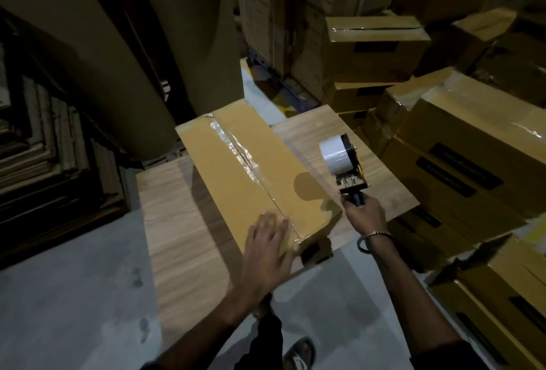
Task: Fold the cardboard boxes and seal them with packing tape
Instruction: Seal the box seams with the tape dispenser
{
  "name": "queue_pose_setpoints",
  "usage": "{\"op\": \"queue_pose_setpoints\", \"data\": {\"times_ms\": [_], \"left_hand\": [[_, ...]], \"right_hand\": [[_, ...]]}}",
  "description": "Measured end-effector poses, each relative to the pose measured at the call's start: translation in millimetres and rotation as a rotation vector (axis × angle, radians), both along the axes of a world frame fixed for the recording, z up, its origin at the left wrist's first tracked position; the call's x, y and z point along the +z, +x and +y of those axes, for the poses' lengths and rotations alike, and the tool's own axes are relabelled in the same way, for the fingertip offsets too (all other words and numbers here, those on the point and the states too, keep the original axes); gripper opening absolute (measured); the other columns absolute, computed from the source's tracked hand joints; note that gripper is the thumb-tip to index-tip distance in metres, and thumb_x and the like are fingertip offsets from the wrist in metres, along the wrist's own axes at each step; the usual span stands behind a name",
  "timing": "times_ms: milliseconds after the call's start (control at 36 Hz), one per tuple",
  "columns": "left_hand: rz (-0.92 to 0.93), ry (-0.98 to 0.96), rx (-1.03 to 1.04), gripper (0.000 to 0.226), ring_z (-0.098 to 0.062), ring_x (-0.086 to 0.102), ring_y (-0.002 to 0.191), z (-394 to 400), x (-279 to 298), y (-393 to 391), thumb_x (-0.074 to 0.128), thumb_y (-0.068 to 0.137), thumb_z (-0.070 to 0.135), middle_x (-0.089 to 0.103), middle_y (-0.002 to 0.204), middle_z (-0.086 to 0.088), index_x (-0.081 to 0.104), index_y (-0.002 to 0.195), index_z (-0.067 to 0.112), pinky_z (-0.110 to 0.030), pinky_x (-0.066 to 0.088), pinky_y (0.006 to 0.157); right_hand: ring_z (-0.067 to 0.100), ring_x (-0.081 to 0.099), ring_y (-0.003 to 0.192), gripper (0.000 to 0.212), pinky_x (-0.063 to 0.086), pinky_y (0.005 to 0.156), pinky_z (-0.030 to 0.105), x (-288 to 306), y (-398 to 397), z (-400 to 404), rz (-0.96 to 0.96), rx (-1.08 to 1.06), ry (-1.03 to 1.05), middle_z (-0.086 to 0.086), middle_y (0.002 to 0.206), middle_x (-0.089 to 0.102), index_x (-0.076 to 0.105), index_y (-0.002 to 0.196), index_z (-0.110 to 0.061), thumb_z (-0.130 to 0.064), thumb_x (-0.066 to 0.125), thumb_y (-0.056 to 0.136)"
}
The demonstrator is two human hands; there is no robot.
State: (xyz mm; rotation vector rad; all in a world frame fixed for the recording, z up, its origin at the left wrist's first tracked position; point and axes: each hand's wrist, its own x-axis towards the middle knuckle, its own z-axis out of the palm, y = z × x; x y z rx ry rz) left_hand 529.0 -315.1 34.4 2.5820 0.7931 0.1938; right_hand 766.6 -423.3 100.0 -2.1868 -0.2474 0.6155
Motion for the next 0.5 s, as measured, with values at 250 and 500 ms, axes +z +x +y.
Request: {"op": "queue_pose_setpoints", "data": {"times_ms": [250,500], "left_hand": [[-0.311,-0.629,0.605,0.089,-0.027,0.05,0.14,3.8,-1.4,-35.8,0.064,0.097,0.059,0.045,0.16,-0.004,0.018,0.163,0.02,-0.043,0.045,0.113],[-0.316,-0.701,0.519,0.083,-0.017,0.058,0.125,35.5,-1.5,-29.7,0.071,0.098,0.04,0.054,0.144,0.008,0.02,0.163,0.028,-0.032,0.046,0.108]], "right_hand": [[0.035,0.066,0.095,0.009,0.055,0.086,0.043,-16.8,1.8,29.1,0.019,0.136,-0.049,0.01,0.095,0.073,0.072,0.096,-0.023,-0.029,0.073,0.089],[0.032,0.064,0.086,0.01,0.05,0.078,0.041,-9.9,-26.2,-0.4,0.066,0.076,-0.047,0.003,0.082,0.068,0.067,0.081,-0.023,-0.026,0.072,0.089]]}}
